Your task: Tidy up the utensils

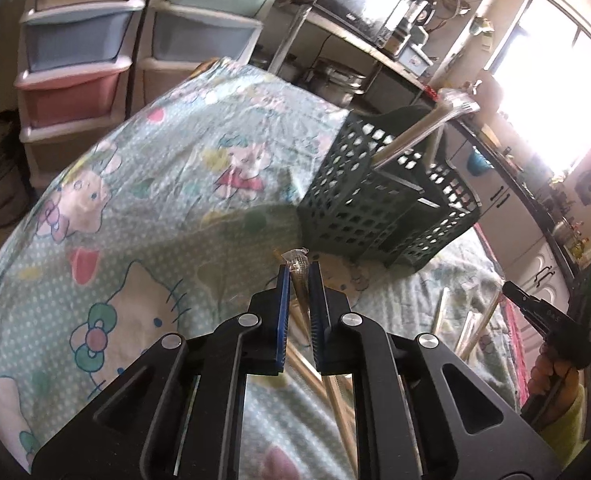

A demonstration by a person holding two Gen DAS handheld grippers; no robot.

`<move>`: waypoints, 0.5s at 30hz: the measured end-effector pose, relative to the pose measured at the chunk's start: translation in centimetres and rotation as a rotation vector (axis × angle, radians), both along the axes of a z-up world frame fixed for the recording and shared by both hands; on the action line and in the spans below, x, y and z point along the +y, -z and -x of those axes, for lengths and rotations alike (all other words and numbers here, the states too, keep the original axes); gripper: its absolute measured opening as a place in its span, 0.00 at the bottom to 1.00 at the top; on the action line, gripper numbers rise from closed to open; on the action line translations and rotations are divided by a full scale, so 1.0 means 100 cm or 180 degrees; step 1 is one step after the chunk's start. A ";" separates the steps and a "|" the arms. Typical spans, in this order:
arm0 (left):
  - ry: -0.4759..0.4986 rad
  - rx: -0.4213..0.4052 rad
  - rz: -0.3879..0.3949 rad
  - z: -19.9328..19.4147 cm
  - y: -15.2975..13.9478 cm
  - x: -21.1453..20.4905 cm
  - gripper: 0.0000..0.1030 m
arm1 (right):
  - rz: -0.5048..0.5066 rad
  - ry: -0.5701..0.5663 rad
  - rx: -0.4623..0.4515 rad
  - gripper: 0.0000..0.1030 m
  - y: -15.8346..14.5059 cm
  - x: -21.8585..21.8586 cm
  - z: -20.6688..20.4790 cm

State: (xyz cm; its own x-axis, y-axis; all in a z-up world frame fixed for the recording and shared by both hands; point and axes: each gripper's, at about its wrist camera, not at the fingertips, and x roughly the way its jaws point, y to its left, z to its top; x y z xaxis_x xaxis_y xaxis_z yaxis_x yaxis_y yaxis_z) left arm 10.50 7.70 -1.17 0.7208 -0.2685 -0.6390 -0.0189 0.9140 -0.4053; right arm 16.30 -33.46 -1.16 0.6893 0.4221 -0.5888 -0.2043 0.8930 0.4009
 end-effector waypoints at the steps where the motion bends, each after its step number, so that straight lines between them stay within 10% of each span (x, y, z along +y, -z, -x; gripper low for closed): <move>1: 0.0026 -0.0032 0.0004 0.000 -0.004 -0.002 0.05 | -0.0019 -0.0010 -0.0033 0.01 -0.003 0.000 0.002; 15: 0.0497 -0.0450 0.0016 -0.003 -0.056 -0.043 0.03 | -0.0075 -0.0334 -0.0728 0.01 -0.076 0.022 0.033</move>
State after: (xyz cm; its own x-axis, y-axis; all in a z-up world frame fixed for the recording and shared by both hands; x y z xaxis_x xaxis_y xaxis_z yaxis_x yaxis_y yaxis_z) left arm 10.81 3.40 4.40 0.7526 -0.3869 -0.5328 0.1801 0.8993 -0.3985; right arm 13.00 -31.29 6.44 0.7553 0.5099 -0.4118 -0.3831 0.8532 0.3540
